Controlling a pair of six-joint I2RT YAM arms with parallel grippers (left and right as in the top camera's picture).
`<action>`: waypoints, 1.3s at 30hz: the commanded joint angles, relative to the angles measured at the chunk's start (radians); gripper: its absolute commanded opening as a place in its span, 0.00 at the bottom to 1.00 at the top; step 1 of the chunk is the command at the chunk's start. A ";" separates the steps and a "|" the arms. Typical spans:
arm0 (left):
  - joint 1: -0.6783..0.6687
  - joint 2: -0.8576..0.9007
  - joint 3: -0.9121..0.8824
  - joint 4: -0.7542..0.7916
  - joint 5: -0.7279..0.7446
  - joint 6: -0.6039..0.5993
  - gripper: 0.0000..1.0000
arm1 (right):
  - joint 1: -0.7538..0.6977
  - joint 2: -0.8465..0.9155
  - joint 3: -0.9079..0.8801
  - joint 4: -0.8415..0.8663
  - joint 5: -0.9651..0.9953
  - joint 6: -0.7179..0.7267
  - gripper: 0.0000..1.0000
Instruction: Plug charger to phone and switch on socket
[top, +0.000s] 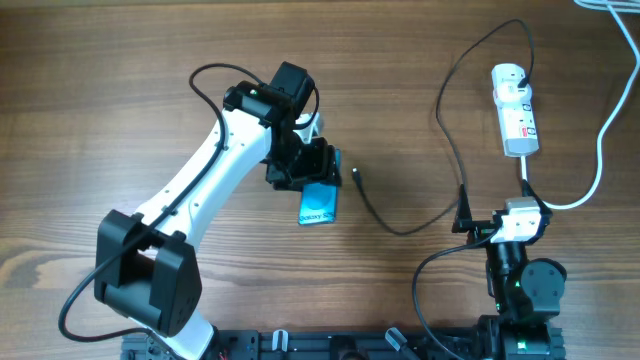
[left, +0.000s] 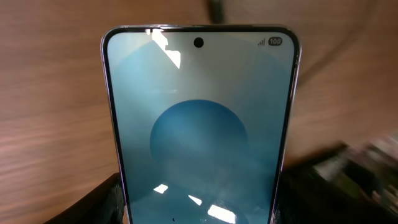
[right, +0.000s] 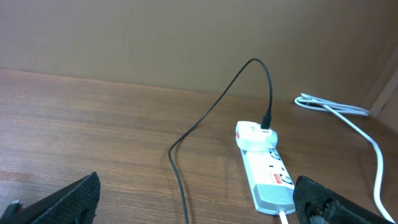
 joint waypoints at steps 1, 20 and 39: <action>0.031 -0.021 0.024 -0.018 0.303 -0.028 0.56 | -0.004 -0.003 -0.001 0.003 0.013 0.018 1.00; 0.240 -0.021 0.024 0.011 0.714 -0.259 0.48 | -0.004 0.213 -0.001 0.023 -0.752 1.432 1.00; 0.240 -0.021 0.024 0.050 0.630 -0.259 0.49 | 0.001 0.227 0.449 -0.413 -0.826 0.805 0.99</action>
